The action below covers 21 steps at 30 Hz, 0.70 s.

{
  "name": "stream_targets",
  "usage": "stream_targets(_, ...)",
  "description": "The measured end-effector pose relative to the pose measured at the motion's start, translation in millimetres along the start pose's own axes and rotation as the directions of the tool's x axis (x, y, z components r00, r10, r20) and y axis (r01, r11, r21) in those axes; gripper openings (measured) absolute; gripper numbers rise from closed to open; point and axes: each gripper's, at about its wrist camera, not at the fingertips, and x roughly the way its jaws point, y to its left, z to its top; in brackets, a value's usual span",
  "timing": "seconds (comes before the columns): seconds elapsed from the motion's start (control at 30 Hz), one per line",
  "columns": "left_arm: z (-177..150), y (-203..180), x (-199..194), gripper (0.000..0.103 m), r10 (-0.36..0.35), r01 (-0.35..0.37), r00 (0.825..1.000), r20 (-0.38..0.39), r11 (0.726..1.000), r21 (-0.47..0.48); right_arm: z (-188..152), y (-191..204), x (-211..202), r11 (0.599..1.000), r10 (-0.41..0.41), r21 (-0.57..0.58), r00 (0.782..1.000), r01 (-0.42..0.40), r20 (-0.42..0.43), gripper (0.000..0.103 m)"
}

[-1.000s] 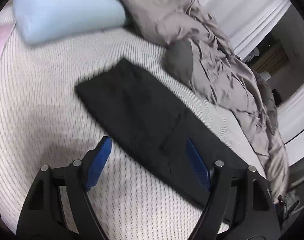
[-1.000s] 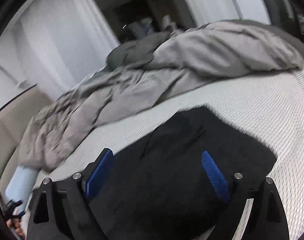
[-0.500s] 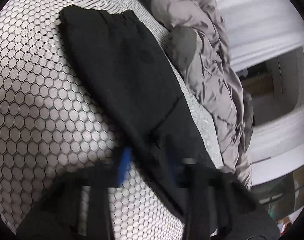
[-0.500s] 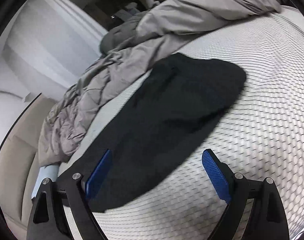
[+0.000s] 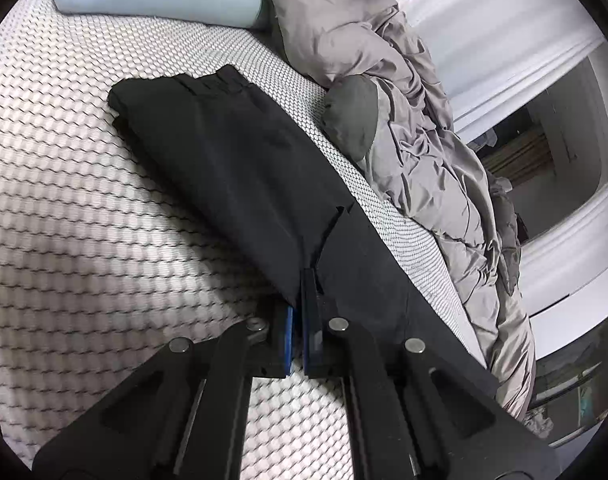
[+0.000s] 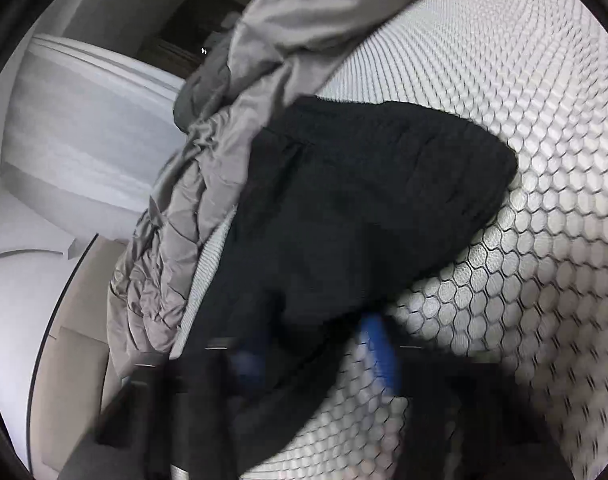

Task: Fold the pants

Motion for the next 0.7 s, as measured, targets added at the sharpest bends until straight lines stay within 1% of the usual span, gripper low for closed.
stream_targets(0.03,-2,1,-6,0.000,0.002,-0.002,1.000,0.000,1.000,0.022,2,-4,1,1.000,0.011,0.013,1.000,-0.011,0.000,0.011)
stream_targets(0.07,-4,2,-11,0.000,0.010,-0.010,1.000,0.003,0.999,0.040,2,-6,-1,0.999,0.040,0.023,0.999,-0.040,0.000,0.008)
stream_targets(0.1,-6,2,-19,0.001,0.022,-0.022,1.000,0.008,0.998,0.061,2,-5,-5,0.999,0.052,0.014,0.999,-0.052,0.009,0.006)
stream_targets(0.17,-10,9,-37,0.001,0.033,-0.034,0.999,0.022,0.996,0.081,-4,8,-19,0.998,0.046,-0.054,0.998,-0.045,0.030,0.005)
stream_targets(0.2,-12,13,-48,0.001,0.037,-0.039,0.999,0.029,0.995,0.090,-7,11,-25,0.997,0.048,-0.068,0.998,-0.046,0.032,0.005)
stream_targets(0.33,-15,36,-94,0.001,0.042,-0.047,0.998,0.052,0.994,0.096,-41,24,-69,0.993,0.077,-0.091,0.997,-0.074,0.020,0.004)
stream_targets(0.4,-21,50,-117,0.001,0.075,-0.084,0.994,0.079,0.990,0.112,-64,28,-92,0.990,0.080,-0.118,0.997,-0.077,0.015,0.004)
stream_targets(0.47,-28,64,-133,0.001,0.139,-0.151,0.986,0.087,0.978,0.143,-92,26,-109,0.985,0.061,-0.161,0.998,-0.063,-0.015,0.005)
stream_targets(0.5,-31,69,-140,0.002,0.152,-0.162,0.985,0.076,0.976,0.146,-102,26,-109,0.983,0.041,-0.176,0.998,-0.049,-0.049,0.008)
stream_targets(0.53,-31,75,-147,0.004,0.146,-0.154,0.987,0.071,0.978,0.139,-109,24,-107,0.982,0.007,-0.188,0.996,-0.024,-0.089,0.012)
stream_targets(0.57,-33,76,-153,0.005,0.147,-0.156,0.986,0.072,0.978,0.135,-111,20,-107,0.984,-0.011,-0.180,0.994,-0.010,-0.113,0.015)
stream_targets(0.6,-35,74,-165,0.010,0.160,-0.171,0.983,0.090,0.975,0.142,-110,17,-109,0.985,-0.011,-0.171,0.994,-0.008,-0.113,0.034)
stream_targets(0.63,-36,72,-172,0.024,0.167,-0.181,0.980,0.104,0.972,0.149,-108,16,-113,0.986,-0.016,-0.165,0.995,0.000,-0.097,0.057)
stream_targets(0.67,-38,69,-184,0.034,0.164,-0.183,0.978,0.126,0.971,0.155,-105,14,-122,0.988,-0.014,-0.153,0.999,0.007,-0.050,0.064)
stream_targets(0.7,-42,67,-198,0.052,0.143,-0.167,0.977,0.155,0.974,0.154,-102,13,-132,0.990,0.004,-0.138,1.000,-0.005,-0.001,0.066)
